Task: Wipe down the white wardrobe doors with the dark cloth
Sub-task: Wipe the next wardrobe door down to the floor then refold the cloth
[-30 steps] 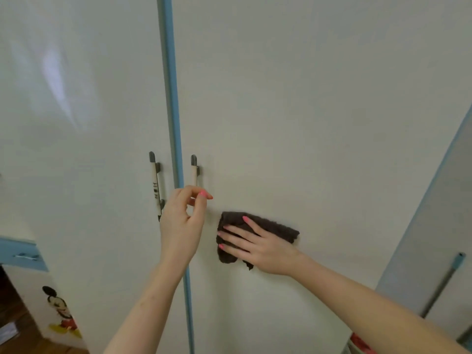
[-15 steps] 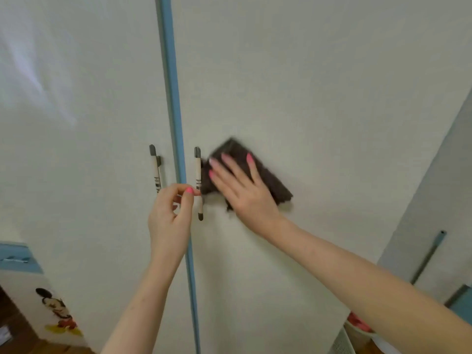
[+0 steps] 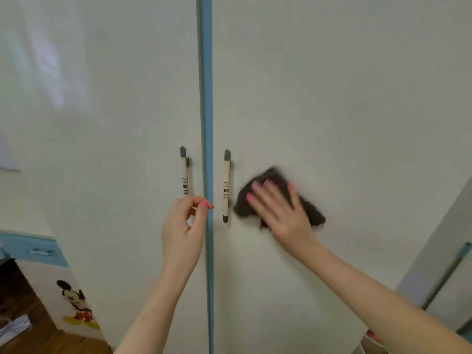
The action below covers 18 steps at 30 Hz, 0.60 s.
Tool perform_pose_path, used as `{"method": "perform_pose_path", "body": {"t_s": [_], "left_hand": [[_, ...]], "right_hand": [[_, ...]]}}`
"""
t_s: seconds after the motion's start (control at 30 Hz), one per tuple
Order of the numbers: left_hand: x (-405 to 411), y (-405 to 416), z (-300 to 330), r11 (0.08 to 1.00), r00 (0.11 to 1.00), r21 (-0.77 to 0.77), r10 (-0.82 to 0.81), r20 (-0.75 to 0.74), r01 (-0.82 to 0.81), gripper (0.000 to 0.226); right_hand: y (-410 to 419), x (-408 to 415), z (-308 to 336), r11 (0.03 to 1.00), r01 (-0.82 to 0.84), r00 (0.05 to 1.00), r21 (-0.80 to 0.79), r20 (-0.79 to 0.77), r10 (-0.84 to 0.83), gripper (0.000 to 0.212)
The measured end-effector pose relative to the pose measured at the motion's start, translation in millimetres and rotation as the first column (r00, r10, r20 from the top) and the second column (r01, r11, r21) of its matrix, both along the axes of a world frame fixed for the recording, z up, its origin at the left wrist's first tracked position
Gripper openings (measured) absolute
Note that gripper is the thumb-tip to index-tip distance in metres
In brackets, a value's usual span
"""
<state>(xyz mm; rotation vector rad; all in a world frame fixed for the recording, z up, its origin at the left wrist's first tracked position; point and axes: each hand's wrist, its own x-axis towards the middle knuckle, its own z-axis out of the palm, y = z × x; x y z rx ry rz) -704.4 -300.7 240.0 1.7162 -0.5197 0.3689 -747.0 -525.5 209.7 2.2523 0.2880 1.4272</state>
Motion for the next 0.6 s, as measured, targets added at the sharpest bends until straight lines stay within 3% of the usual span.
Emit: {"method": "perform_pose_path", "body": {"t_s": [0.07, 0.17, 0.23, 0.3, 0.37, 0.43, 0.5, 0.6], "left_hand": [[-1, -1, -3, 1.0, 1.0, -0.003, -0.003, -0.016, 0.003, 0.02], [-2, 1, -8, 1.0, 1.0, -0.014, -0.007, -0.026, 0.007, 0.02], [-2, 3, -11, 1.0, 1.0, -0.015, 0.0, -0.023, -0.001, 0.02], [-2, 7, -13, 1.0, 1.0, -0.007, 0.01, -0.011, -0.01, 0.022], [-4, 9, -13, 1.0, 1.0, 0.02, 0.009, 0.004, -0.009, 0.023], [-5, 10, -12, 0.999, 1.0, 0.04, 0.002, 0.015, -0.003, 0.023], [-5, 10, -10, 0.999, 1.0, 0.049, -0.001, 0.03, 0.0, 0.02], [-1, 8, -6, 0.999, 1.0, 0.048, 0.001, 0.025, -0.002, 0.02]], "right_hand": [[7, 7, 31, 0.978, 0.045, 0.978, 0.201, 0.188, -0.084, 0.047], [15, 15, 15, 0.974, 0.093, 0.97, 0.206, 0.2, -0.135, 0.046], [18, 16, -37, 0.99, 0.113, 0.992, 0.082, 0.044, -0.116, 0.043], [22, 12, -96, 0.982, 0.104, 0.977, -0.156, -0.167, -0.13, 0.043], [25, 8, -136, 0.895, 0.061, 0.899, -0.442, -0.364, -0.242, 0.045], [26, 11, -147, 0.786, -0.007, 0.82, -0.618, -0.454, -0.35, 0.046], [22, 17, -134, 0.756, -0.058, 0.827, -0.652, -0.455, -0.329, 0.044], [12, 21, -97, 0.85, -0.091, 0.904, -0.52, -0.401, -0.148, 0.048]]}}
